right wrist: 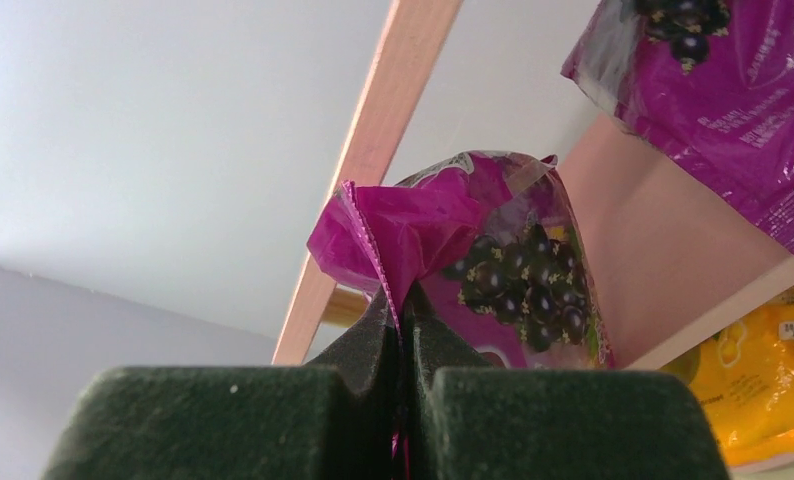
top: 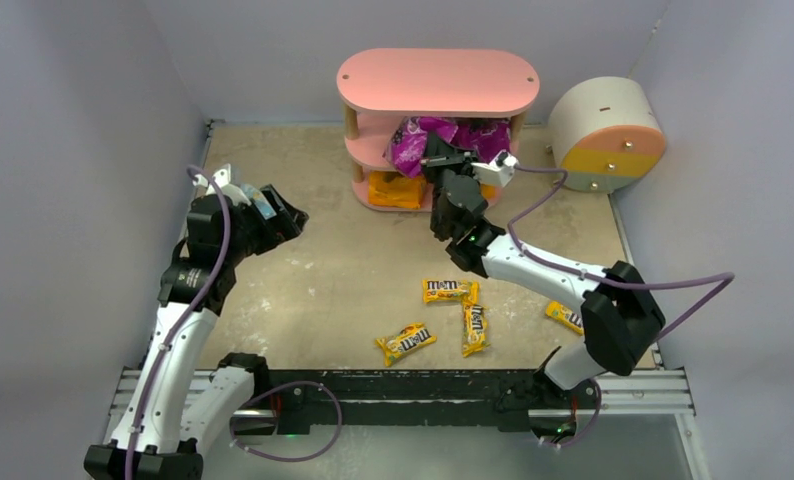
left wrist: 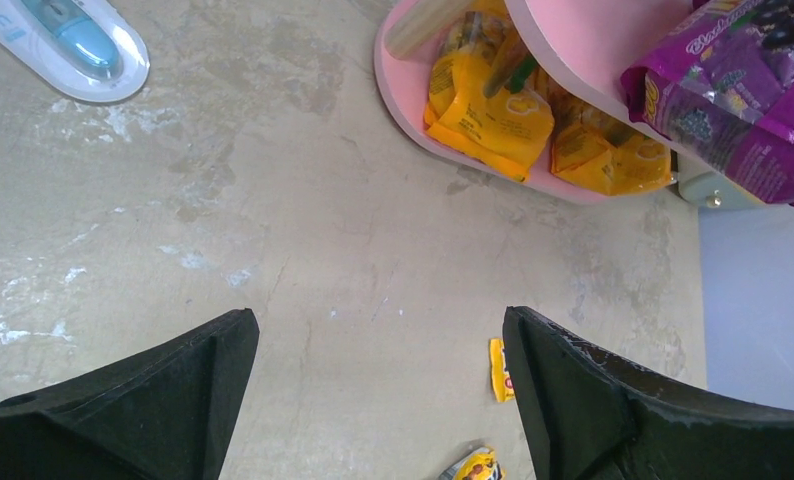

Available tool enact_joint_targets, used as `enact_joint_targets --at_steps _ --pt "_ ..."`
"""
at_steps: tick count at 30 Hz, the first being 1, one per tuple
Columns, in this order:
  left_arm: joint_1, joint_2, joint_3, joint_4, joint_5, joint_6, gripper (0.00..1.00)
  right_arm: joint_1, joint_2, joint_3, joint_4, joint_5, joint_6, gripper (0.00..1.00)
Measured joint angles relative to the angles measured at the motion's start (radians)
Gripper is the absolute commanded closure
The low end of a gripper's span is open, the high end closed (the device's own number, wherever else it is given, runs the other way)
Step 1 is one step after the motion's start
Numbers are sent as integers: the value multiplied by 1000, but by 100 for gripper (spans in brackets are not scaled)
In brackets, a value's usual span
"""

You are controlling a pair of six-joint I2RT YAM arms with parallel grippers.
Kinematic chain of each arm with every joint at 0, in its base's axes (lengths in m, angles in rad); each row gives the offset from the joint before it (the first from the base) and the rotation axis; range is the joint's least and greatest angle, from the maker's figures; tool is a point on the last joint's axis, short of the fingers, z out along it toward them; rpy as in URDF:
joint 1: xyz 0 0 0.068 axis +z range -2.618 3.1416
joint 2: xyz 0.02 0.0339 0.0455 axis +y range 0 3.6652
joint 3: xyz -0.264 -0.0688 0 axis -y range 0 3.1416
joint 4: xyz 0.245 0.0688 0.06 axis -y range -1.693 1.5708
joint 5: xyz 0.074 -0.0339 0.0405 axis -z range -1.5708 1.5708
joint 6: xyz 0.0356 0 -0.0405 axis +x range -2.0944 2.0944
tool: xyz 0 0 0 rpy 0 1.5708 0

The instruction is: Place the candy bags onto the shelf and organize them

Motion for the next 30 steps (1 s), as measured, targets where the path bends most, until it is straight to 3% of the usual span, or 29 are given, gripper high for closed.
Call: enact_joint_targets --at_steps 7,16,21,26,30 --pt "0 24 -21 39 55 -5 2 0 34 5 -26 84 166 100" --pt "-1 120 -133 254 202 -116 2 15 3 3 -379 179 520 100" --pt "-19 251 -131 343 231 -141 3 49 35 27 -487 210 591 100" --pt "-34 328 -109 388 241 -145 3 111 128 156 -616 309 657 100" --pt "-35 343 -94 402 235 -142 2 157 257 371 -891 393 831 100"
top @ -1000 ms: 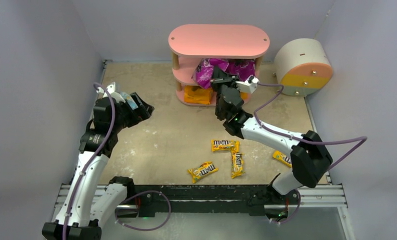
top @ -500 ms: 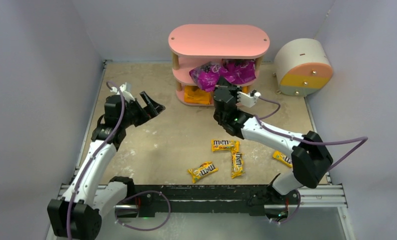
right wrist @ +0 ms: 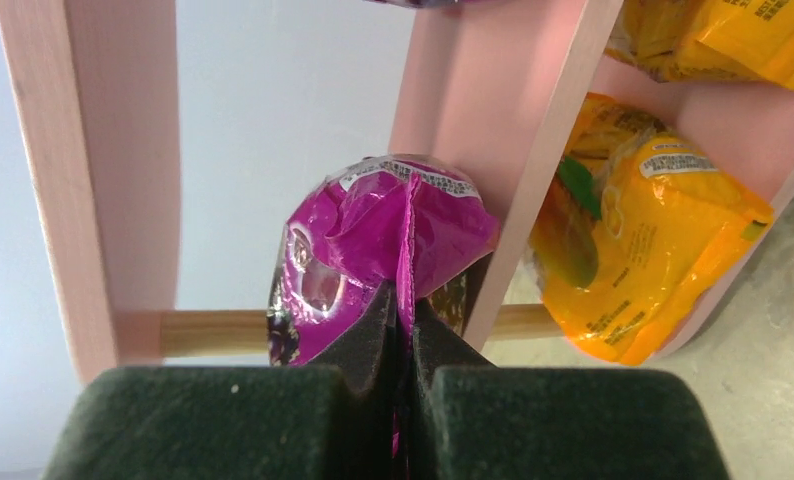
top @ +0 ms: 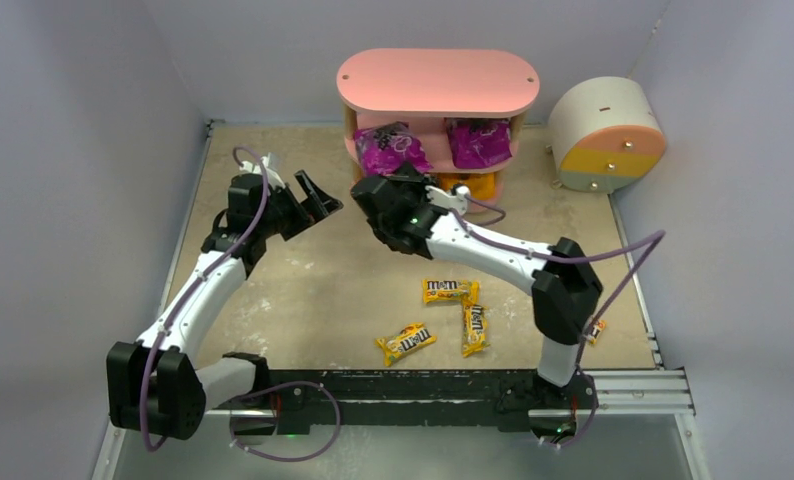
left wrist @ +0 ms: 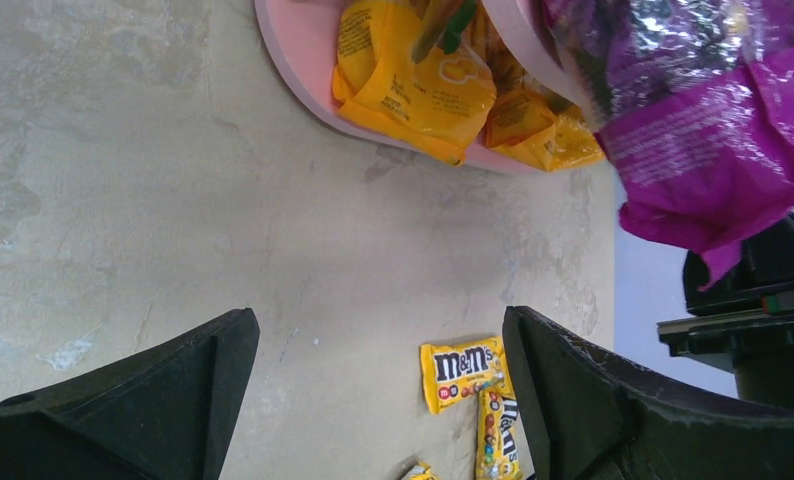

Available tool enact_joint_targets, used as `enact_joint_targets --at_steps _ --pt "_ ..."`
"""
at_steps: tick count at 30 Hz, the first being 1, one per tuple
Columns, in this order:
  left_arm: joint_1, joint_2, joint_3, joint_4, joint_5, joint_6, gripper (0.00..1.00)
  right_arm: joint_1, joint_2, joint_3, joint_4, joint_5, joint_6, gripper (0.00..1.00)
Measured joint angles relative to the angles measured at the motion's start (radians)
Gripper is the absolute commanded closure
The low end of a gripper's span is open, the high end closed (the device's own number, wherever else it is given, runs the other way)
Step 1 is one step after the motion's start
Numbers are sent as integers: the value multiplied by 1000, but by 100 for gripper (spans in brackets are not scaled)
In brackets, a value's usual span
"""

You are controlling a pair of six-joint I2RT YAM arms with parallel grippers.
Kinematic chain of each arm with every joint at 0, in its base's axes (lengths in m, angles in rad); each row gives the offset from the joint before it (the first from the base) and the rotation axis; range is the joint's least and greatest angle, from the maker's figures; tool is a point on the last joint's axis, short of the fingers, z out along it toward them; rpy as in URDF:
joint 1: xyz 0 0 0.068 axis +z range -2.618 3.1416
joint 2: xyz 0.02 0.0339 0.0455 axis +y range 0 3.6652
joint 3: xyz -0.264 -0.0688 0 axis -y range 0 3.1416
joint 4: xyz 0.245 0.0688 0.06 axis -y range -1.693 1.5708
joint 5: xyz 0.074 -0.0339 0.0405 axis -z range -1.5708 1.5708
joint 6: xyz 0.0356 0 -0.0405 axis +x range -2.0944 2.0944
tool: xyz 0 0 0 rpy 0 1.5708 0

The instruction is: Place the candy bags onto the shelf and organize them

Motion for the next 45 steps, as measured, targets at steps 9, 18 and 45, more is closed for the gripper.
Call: enact_joint_targets --at_steps 9,18,45 --pt "2 114 101 8 -21 27 12 23 356 544 -841 75 205 100" --pt "3 345 262 147 91 18 26 23 320 463 -941 105 245 86" --pt "-24 579 539 127 173 52 28 -92 51 -224 761 -344 -735 53"
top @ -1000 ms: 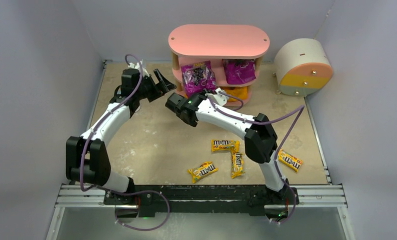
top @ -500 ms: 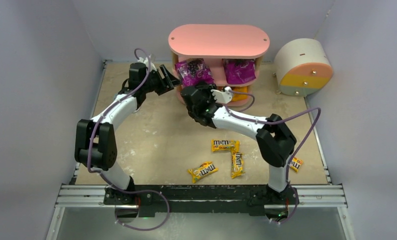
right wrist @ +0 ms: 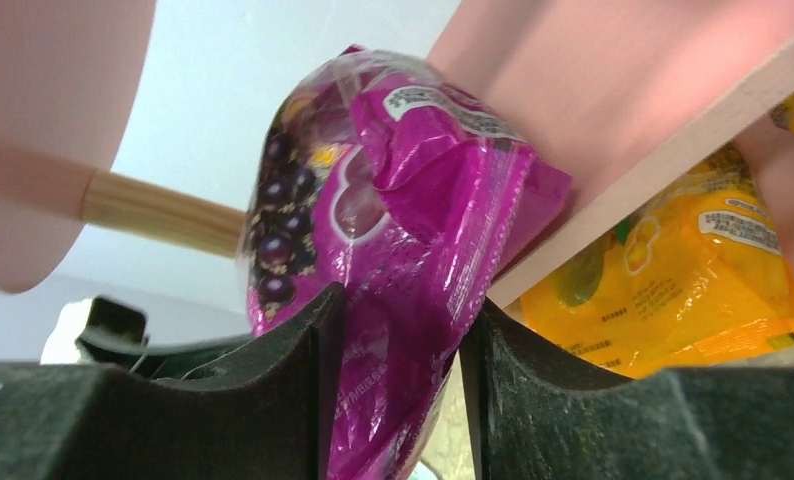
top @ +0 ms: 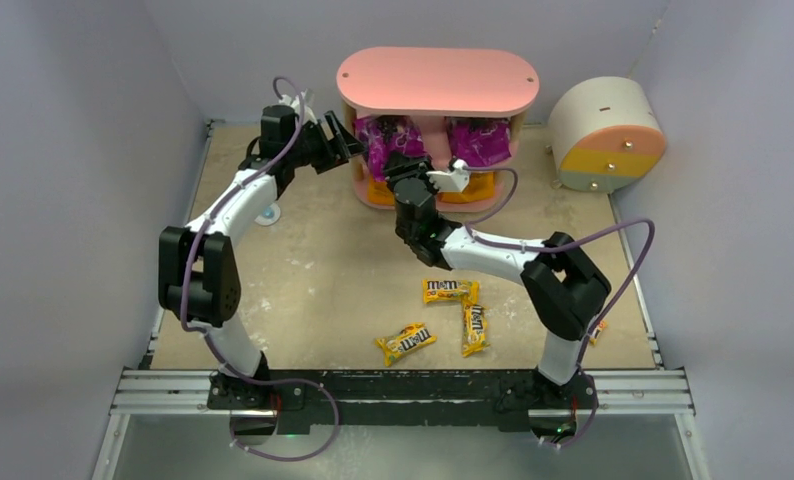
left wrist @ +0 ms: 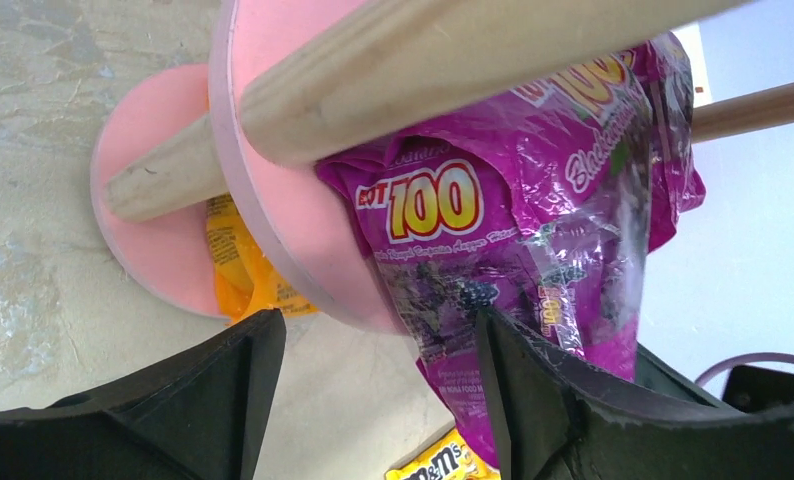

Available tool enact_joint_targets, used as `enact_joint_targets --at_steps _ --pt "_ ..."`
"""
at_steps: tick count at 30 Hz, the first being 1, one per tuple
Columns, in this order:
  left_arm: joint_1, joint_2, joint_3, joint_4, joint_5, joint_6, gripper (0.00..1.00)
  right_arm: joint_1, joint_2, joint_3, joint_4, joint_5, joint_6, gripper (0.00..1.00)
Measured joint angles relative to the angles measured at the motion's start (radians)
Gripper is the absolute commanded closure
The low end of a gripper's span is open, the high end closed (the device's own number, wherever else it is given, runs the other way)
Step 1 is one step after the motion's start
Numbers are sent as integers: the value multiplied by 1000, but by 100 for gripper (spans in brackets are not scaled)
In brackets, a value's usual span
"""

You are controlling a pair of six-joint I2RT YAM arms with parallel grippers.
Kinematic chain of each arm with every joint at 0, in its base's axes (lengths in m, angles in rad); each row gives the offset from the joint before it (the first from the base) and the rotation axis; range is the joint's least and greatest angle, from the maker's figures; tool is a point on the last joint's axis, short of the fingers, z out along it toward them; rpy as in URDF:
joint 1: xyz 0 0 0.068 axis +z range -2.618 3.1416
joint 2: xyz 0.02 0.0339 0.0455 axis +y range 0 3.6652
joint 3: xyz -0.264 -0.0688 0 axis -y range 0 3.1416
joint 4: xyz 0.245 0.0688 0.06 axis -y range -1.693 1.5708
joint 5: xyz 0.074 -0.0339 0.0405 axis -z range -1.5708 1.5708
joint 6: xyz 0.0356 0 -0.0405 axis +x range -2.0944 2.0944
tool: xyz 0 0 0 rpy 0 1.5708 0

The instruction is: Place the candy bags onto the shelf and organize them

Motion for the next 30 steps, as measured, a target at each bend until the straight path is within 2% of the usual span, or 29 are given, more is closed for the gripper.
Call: enact_joint_targets --at_steps 5,12,20,25,30 --pt "-4 32 30 -14 -18 0 25 1 -37 -39 60 -80 -85 48" --pt "-28 90 112 -41 -71 6 21 7 -42 -81 139 -161 -183 48" --pt "-35 121 143 -81 -128 21 16 5 -24 -51 137 -212 -287 50" --pt "-40 73 139 -167 -225 56 12 -23 -17 -23 128 -238 -331 49" --pt "-45 -54 115 -219 -326 77 5 -49 14 28 140 -268 -397 49"
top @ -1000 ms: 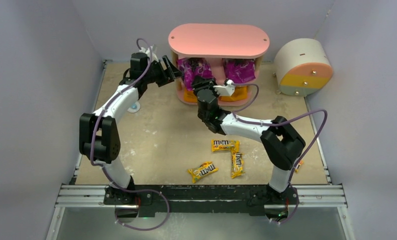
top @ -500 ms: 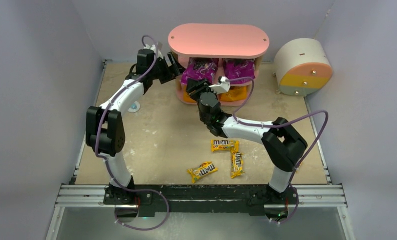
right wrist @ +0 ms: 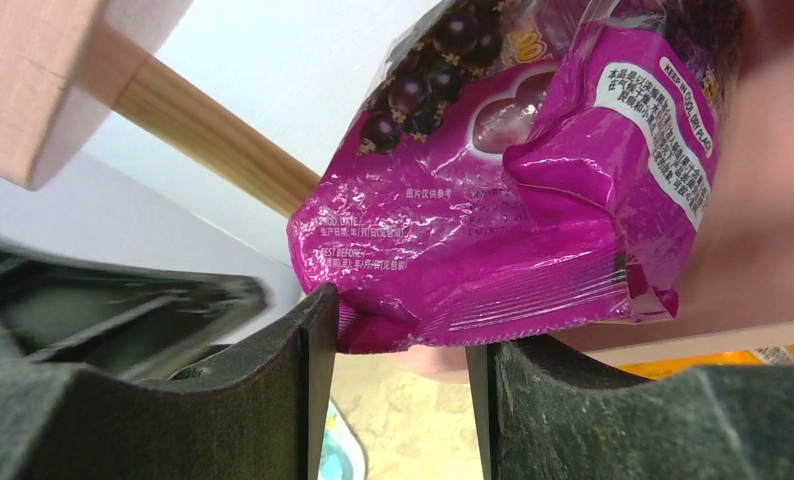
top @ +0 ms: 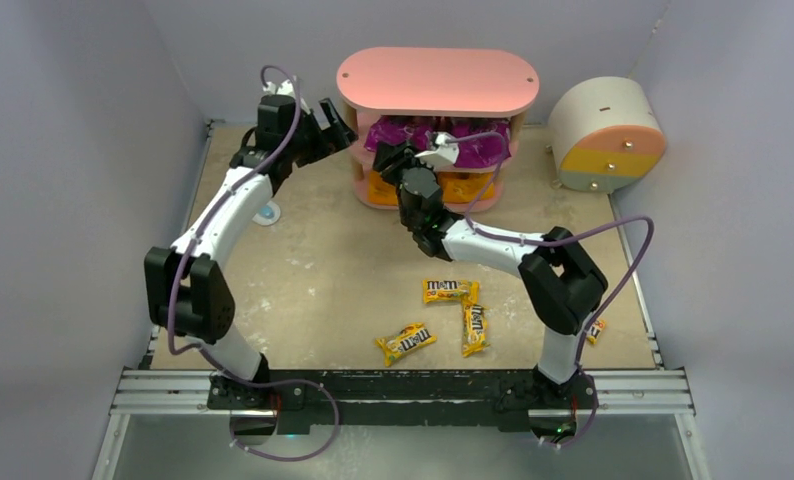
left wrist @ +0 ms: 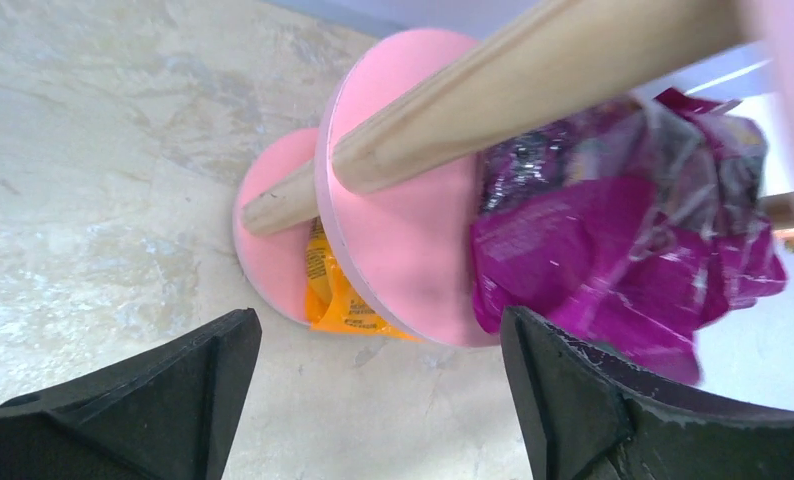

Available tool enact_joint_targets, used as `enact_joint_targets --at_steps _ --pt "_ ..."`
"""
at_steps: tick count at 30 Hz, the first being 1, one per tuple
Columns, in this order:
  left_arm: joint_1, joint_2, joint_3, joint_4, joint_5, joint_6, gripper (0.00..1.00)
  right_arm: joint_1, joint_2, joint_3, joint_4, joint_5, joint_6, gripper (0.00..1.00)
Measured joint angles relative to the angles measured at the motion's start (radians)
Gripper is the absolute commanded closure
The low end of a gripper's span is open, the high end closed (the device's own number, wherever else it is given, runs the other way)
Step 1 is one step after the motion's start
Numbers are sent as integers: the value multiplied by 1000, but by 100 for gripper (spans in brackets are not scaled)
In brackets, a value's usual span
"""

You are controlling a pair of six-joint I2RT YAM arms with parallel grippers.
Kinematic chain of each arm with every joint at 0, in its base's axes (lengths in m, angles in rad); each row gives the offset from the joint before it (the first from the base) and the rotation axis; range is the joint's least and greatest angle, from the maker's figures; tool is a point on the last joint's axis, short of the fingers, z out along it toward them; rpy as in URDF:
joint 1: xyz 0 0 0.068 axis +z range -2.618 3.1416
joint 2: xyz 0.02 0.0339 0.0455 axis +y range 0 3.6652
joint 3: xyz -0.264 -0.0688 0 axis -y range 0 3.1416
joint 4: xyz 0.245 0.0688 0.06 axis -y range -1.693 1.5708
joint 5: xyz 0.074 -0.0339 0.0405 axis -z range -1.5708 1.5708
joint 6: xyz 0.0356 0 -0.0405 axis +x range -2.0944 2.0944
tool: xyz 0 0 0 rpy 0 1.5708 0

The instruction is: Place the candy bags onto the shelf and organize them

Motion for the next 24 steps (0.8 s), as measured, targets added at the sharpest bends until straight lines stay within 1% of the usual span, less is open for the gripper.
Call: enact_joint_targets --at_steps 3,6,9,12,15,16,19,24 --pt "0 -73 -16 -4 -37 11 4 -6 11 5 -1 2 -27 48" --pt "0 -113 -23 -6 -48 14 3 -6 11 5 2 2 -42 41" --pt "0 -121 -27 -5 -24 15 2 -7 1 -11 6 -5 -49 37" --pt "0 -121 -46 -5 8 15 2 -8 -38 -61 6 -26 -57 27" --pt "0 -121 -65 -5 25 14 1 -9 -108 -124 -7 -50 -55 4" --pt "0 -121 -74 -4 31 15 1 -9 -146 -150 -17 -59 -58 2" --pt "0 -122 -91 -2 47 14 1 -10 -236 -181 -68 -89 -61 2" --pt "0 -132 -114 6 70 13 0 -10 -369 -189 -249 -149 -60 2"
